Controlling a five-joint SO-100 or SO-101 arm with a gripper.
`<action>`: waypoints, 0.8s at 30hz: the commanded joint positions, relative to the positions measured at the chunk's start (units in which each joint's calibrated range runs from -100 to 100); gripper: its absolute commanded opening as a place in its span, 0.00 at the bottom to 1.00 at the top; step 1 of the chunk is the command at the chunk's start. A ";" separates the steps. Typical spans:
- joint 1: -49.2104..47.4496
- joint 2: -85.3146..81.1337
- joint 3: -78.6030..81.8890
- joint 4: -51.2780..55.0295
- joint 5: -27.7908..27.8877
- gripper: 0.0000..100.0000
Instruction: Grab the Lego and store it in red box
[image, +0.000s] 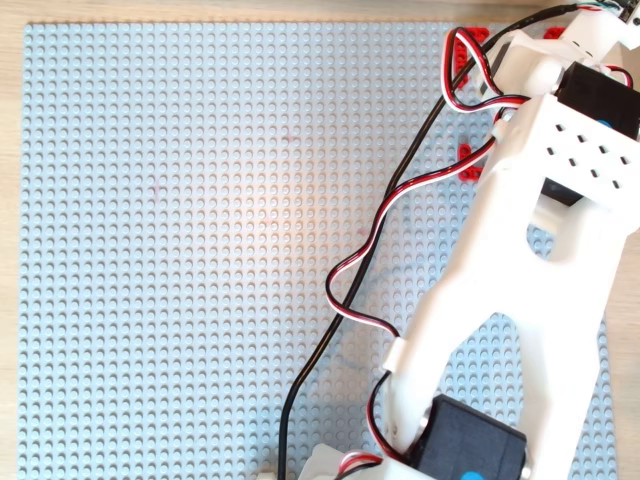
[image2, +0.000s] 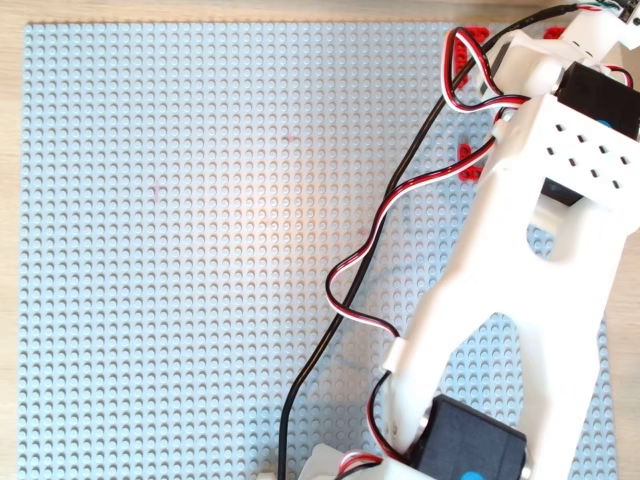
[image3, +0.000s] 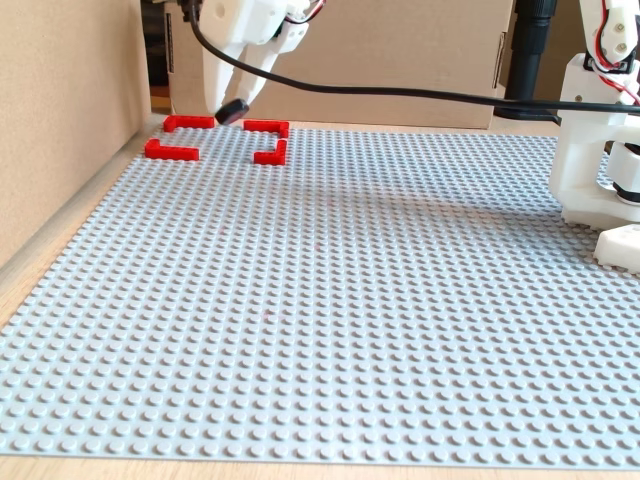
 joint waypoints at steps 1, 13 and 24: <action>0.69 -6.31 -7.04 5.55 0.27 0.13; 0.24 -22.75 -8.40 15.64 0.43 0.10; -7.05 -46.64 -19.31 39.94 3.45 0.02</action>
